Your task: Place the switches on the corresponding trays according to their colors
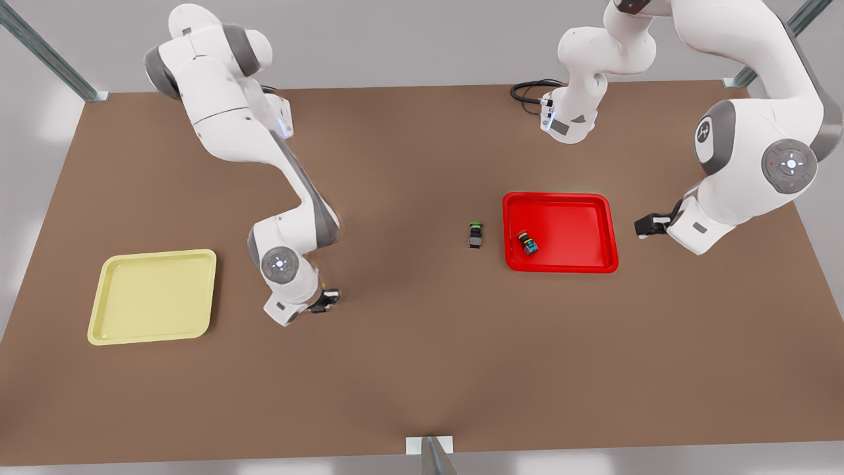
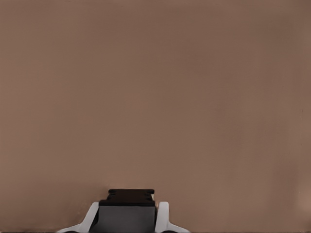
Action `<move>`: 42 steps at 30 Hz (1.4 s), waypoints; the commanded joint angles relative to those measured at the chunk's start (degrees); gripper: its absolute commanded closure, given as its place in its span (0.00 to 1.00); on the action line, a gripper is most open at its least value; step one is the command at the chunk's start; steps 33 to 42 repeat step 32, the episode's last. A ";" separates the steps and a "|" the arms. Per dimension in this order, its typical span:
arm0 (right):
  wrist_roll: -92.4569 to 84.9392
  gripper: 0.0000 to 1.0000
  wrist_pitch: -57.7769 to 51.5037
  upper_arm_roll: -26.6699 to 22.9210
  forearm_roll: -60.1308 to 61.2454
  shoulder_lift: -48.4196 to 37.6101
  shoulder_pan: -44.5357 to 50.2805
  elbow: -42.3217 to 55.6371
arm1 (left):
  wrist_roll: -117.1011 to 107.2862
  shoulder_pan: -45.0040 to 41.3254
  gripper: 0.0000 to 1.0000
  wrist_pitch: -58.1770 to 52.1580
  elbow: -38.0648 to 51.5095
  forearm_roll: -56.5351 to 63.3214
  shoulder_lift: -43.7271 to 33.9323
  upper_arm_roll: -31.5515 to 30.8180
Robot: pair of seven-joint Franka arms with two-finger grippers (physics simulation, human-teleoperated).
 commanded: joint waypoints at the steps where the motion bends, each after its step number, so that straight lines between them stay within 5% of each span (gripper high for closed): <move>1: -5.34 0.63 -0.94 -1.16 0.60 -0.42 -0.79 -0.01 | 0.00 -0.06 0.00 0.24 0.00 -0.04 0.00 0.00; 6: -40.44 0.63 -10.79 -16.72 0.43 -4.82 -7.74 -2.99 | 0.00 0.03 0.00 0.25 0.00 0.05 0.00 0.00; 8: -40.62 0.62 -10.44 -17.17 -3.88 -4.91 -7.82 -6.86 | 0.00 0.03 0.00 0.25 0.00 0.05 0.00 0.00; 9: -40.71 0.42 -10.35 -17.17 -3.88 -4.03 -7.91 -6.86 | 0.00 0.03 0.00 0.25 0.00 0.05 0.00 0.00; 10: -40.88 0.00 -10.26 -17.17 -3.88 -3.59 -7.91 -6.77 | 0.00 -0.06 0.00 0.25 -0.09 0.05 0.00 0.00; 16: -41.06 0.00 -10.96 -17.08 -3.97 -5.87 -7.91 -5.98 | 0.09 0.12 0.00 0.25 -0.09 0.05 0.00 0.00; 24: -40.09 0.00 -21.07 -4.87 -6.78 -38.92 -8.70 -3.17 | 0.18 0.47 0.00 0.25 0.00 -0.04 -0.09 0.09; 27: -27.26 0.00 -24.32 -4.51 -6.69 -38.66 -7.91 -3.17 | 1.14 0.38 0.00 0.60 0.00 -0.39 0.09 0.09; 42: -27.26 0.00 -24.41 -4.60 -6.78 -38.40 -7.91 -3.17 | 1.41 0.12 0.00 0.77 0.09 -0.30 0.26 0.09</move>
